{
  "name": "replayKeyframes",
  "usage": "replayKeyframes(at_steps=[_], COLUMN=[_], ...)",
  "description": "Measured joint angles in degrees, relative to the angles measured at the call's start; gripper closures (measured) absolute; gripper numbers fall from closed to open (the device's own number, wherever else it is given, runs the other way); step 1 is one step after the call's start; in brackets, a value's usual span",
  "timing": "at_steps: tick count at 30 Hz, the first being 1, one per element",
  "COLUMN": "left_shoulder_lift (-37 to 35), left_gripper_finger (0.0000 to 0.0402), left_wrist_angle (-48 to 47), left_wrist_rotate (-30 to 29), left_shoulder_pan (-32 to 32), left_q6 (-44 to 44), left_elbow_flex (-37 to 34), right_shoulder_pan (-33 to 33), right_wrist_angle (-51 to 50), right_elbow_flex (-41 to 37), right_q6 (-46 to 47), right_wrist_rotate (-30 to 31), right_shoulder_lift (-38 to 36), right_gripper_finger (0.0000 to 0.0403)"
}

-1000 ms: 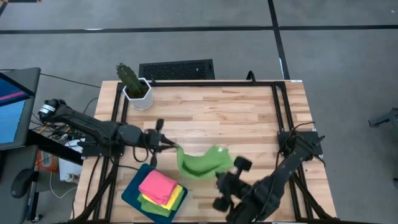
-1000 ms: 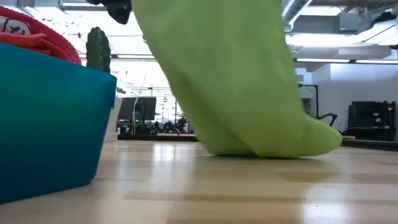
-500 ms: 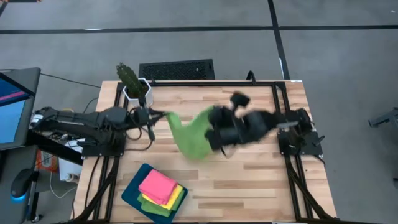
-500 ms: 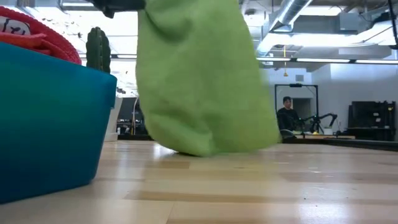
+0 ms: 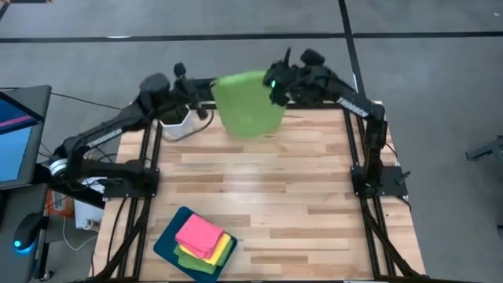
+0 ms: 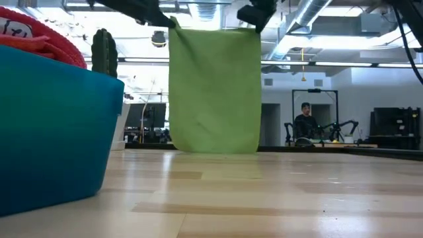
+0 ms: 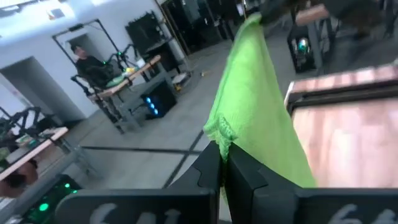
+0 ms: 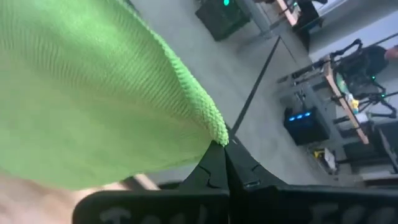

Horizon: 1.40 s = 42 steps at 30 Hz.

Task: Fold microfiber towels
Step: Fold the green microfiber

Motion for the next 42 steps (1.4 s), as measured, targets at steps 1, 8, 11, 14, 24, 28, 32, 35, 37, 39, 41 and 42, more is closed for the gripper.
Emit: replayKeyframes(at_steps=[1,8,11,14,24,28,32,35,37,39,41,42], left_shoulder_lift=[1.85,12.31,14.06,14.22,11.44,10.01,7.25,4.95,4.02,3.88,4.15,4.45], left_gripper_finger=[0.0401,0.0401,0.0401,0.0401,0.0401,0.0401,0.0401,0.0401,0.0401,0.0401,0.0401,0.0401], left_wrist_angle=[-0.99,-7.98,-11.83,-18.32,-39.72,-42.93,-42.98,-42.89,-42.12,-41.31,-40.49,-38.83], left_wrist_rotate=[0.96,1.85,2.47,1.38,8.55,8.55,7.50,6.87,5.85,3.75,0.72,-0.90], left_shoulder_pan=[1.33,5.53,5.70,5.49,-0.37,-5.47,-12.20,-18.55,-23.20,-27.89,-32.25,-34.46], left_q6=[1.08,3.14,2.27,2.92,-4.24,-6.29,-9.02,-11.77,-13.19,-14.58,-16.40,-17.02], left_elbow_flex=[1.95,11.02,10.88,10.66,10.59,10.59,10.59,10.59,10.59,10.59,10.53,9.94], right_shoulder_pan=[-1.14,-6.24,-6.00,-3.98,9.67,15.36,22.01,28.04,31.36,34.21,36.34,37.14], right_wrist_angle=[2.40,10.70,7.43,2.34,-3.32,-4.72,-7.68,-6.93,-6.29,-5.83,-4.61,-3.76], right_elbow_flex=[0.06,0.01,0.01,0.01,-10.20,-11.98,-13.57,-16.30,-18.02,-19.69,-21.55,-22.24], right_q6=[-2.09,-7.44,-5.91,-3.06,2.34,6.22,13.34,17.90,21.37,25.04,27.85,28.91], right_wrist_rotate=[-0.89,-6.98,-10.91,-13.78,-16.57,-16.13,-16.35,-16.34,-15.36,-14.46,-13.15,-12.17], right_shoulder_lift=[-0.04,0.14,0.16,0.36,0.24,0.27,0.23,-0.83,-1.11,-0.78,-0.77,-0.82], right_gripper_finger=[0.0403,0.0403,0.0403,0.0403,0.0403,0.0403,0.0403,0.0403,0.0403,0.0403,0.0403,0.0403])
